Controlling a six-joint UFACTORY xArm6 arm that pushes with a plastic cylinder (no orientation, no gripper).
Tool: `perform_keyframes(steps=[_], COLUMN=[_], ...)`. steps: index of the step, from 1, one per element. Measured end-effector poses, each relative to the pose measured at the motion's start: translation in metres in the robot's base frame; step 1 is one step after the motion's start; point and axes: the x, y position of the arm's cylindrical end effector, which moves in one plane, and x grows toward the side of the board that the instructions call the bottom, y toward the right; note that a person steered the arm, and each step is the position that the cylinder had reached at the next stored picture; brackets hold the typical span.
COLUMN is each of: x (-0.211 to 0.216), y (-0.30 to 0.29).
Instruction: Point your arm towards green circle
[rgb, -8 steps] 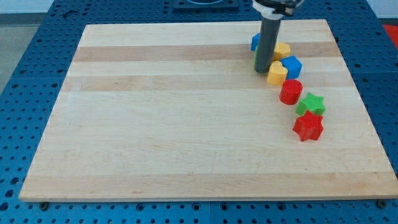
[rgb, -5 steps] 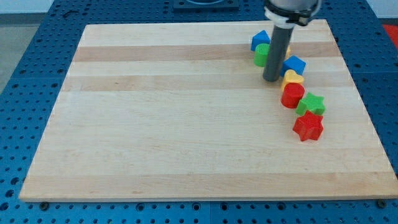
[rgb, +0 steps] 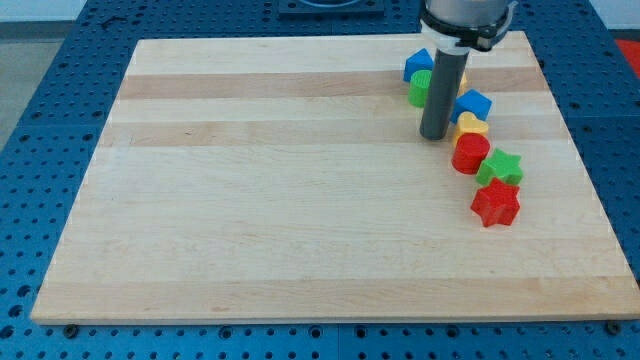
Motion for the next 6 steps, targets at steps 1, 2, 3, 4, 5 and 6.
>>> perform_keyframes(steps=[1,2,3,4,5,6], x=[0.0,0.0,0.0,-0.004,-0.029,-0.055], y=[0.004,0.0,-0.03,-0.063,-0.081,-0.076])
